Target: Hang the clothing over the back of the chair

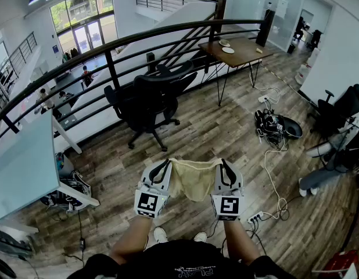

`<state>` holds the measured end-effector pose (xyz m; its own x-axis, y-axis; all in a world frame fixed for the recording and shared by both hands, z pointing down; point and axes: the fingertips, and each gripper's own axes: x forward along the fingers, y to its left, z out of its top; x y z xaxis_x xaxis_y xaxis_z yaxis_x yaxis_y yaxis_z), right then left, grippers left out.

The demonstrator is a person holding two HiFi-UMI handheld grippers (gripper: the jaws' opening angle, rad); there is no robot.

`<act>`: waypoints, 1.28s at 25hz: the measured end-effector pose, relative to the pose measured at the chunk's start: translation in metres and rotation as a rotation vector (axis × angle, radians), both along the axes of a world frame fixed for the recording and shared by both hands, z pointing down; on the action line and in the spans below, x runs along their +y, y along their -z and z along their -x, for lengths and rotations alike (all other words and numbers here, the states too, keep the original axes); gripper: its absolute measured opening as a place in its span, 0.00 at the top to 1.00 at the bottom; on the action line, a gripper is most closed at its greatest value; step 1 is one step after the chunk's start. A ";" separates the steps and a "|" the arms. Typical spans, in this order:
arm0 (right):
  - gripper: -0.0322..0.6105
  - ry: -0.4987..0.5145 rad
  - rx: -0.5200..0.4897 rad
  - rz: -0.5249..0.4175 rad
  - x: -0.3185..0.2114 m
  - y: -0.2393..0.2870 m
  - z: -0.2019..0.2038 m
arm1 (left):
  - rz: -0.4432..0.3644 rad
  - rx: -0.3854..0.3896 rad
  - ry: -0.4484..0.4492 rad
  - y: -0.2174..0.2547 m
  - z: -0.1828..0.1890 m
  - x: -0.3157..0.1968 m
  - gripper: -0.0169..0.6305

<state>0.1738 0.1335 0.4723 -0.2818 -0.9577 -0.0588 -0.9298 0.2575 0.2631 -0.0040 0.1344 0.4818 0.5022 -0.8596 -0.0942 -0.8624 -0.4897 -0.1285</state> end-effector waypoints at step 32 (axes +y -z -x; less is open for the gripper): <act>0.89 0.042 -0.061 -0.045 0.000 0.022 0.081 | -0.053 0.008 -0.042 0.023 0.062 -0.003 0.93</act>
<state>0.0925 0.1331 0.4500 -0.3159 -0.9413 -0.1195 -0.9332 0.2855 0.2181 -0.0657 0.1316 0.4593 0.5368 -0.8315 -0.1428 -0.8423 -0.5182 -0.1486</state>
